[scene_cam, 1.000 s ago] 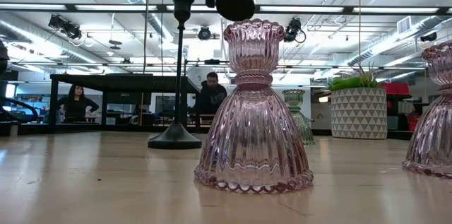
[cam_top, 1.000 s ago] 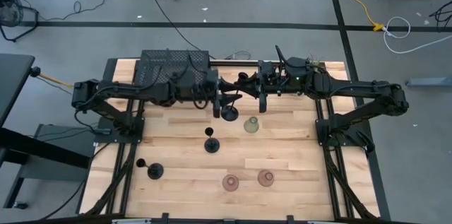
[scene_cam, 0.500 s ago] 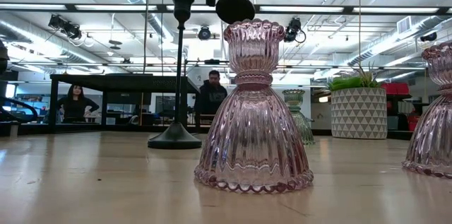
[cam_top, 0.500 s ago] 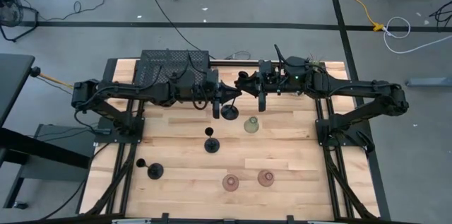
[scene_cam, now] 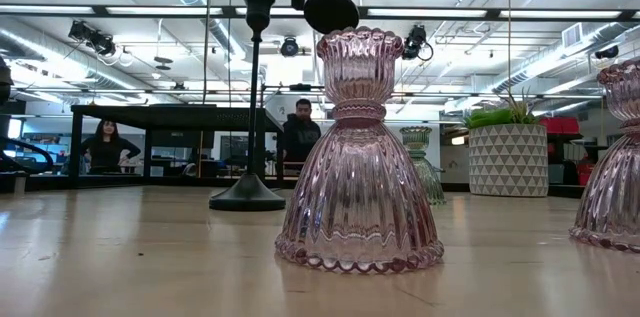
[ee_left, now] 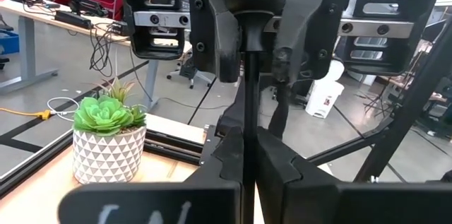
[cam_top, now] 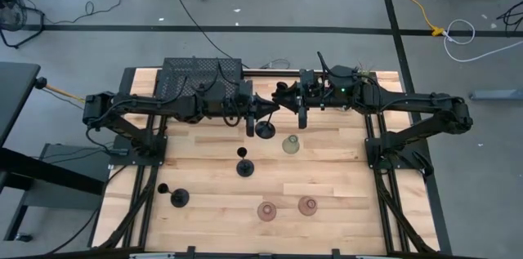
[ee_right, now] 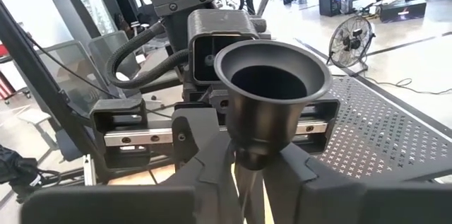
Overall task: Pick & Place candle stick holders
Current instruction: Put the right black candle holder on the shelf
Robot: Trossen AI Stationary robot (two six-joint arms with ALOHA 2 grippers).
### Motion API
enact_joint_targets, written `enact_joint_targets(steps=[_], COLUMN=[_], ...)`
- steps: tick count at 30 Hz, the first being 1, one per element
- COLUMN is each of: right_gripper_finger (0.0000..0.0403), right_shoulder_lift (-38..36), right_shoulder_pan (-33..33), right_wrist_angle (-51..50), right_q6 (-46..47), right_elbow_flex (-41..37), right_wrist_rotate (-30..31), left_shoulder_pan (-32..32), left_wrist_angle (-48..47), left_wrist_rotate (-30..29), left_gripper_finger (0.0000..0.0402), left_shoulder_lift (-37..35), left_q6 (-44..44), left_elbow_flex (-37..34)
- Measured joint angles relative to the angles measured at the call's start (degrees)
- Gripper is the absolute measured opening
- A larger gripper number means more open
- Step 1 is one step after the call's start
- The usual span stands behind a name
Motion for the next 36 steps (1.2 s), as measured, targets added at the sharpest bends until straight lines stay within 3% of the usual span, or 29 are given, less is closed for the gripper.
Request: enact_joint_targets(steps=[23,36], right_gripper_finger=[0.0202,0.0208], right_shoulder_lift=[0.0,-0.1], right_shoulder_pan=[0.0,0.1], right_wrist_angle=[-1.6,-1.4], right_q6=[-0.1,-0.1], right_elbow_flex=[0.0,0.0], right_wrist_rotate=[2.2,3.0], left_shoulder_pan=[2.2,6.5], left_wrist_angle=[-1.8,-23.9], left_wrist_rotate=[0.0,-8.0], left_gripper_finger=[0.0015,0.0015], left_shoulder_lift=[-0.5,-12.8], left_q6=[-1.0,4.8], left_elbow_flex=[0.0,-0.1])
